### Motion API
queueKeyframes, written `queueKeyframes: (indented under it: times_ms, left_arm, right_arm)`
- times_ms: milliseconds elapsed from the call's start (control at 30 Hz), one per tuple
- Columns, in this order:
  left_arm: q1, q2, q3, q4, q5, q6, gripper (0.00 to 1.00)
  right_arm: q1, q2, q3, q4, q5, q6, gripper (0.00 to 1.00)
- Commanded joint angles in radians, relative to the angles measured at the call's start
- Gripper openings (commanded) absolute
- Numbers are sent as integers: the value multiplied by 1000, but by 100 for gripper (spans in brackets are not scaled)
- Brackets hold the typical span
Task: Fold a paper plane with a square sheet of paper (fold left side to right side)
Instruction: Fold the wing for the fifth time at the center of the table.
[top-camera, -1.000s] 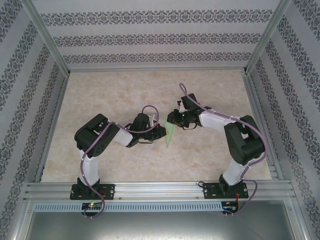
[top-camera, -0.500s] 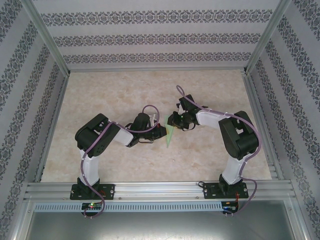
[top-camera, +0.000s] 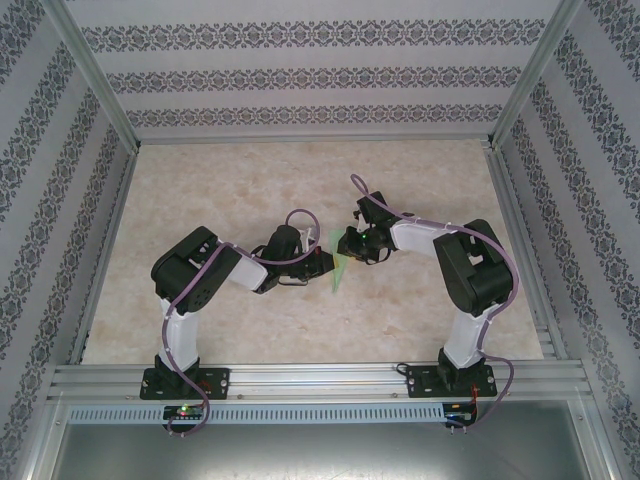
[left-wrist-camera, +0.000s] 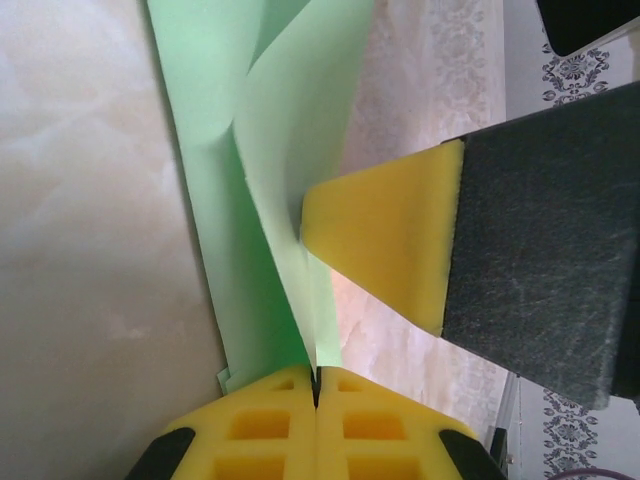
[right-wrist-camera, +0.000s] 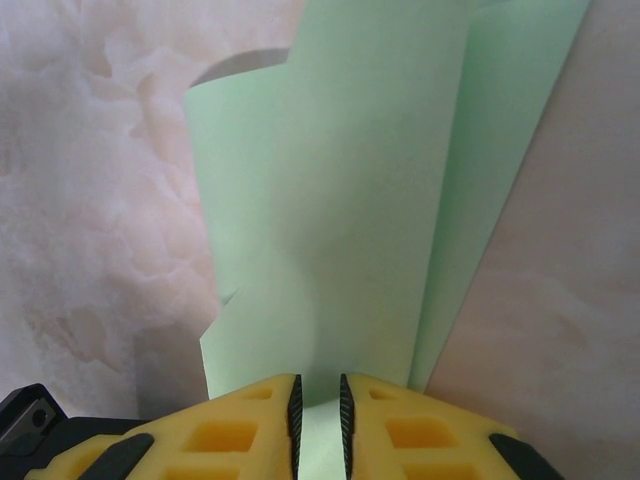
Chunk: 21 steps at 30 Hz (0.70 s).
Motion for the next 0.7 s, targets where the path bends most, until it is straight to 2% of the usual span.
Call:
queueKeyframes:
  times_ms: [0,200,300,500,667]
  left_arm:
    - [2,35,-13,-38,-51,13,1]
    - [3,-93,-49,-67,-56,24,13]
    - [3,-172,-67,-121,-66,38,16]
    - [-1,-295,-96,-187,-54,54,14]
    - [-44,-273,-41,-179,28,17,12]
  right_arm:
    - [-8,26,-21,-40,27,-5,21]
    - [-18,30,-48,-40,30,-2,20]
    - [-22,37,-51,-40,27,-3,19]
    - [-22,47,-47,-34,20,-2,18]
    - [-22,50,-42,-36,18,-3,18]
